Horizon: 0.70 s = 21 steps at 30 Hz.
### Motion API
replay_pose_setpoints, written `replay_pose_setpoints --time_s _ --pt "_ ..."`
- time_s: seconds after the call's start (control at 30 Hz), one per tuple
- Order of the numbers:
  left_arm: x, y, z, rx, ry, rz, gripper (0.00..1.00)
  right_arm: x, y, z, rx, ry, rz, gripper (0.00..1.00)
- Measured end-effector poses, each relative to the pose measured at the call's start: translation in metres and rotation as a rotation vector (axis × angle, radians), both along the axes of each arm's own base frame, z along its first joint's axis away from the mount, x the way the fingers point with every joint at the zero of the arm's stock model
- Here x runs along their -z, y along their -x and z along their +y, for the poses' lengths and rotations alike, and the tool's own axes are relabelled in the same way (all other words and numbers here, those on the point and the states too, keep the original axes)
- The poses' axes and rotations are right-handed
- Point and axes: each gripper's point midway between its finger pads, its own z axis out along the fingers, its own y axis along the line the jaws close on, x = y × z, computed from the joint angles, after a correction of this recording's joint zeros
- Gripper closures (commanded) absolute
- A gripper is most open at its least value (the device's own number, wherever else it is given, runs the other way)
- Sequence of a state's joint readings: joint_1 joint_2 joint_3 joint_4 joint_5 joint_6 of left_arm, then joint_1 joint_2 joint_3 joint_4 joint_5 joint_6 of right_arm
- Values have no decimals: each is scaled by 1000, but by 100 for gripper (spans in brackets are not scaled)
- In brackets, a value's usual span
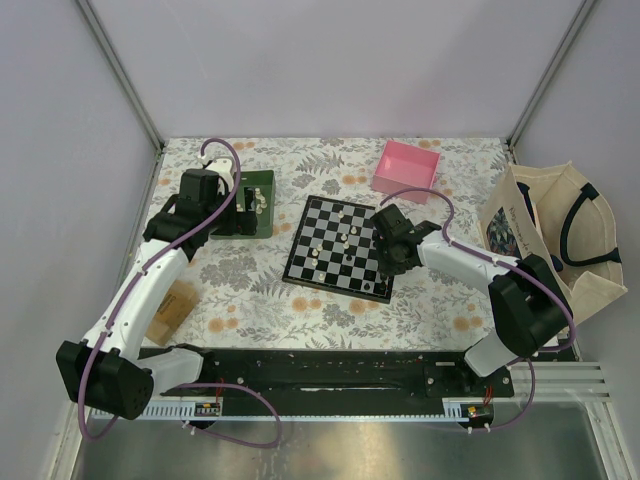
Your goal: Set up the chess pieces on the board
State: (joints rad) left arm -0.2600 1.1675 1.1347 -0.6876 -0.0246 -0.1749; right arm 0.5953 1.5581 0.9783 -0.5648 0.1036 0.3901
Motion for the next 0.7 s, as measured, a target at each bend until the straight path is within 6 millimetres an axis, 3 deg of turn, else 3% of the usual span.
replay_pose_setpoints --time_s 0.7 --pt "0 1 -4 19 16 5 1 0 -5 1 17 -20 -9 83"
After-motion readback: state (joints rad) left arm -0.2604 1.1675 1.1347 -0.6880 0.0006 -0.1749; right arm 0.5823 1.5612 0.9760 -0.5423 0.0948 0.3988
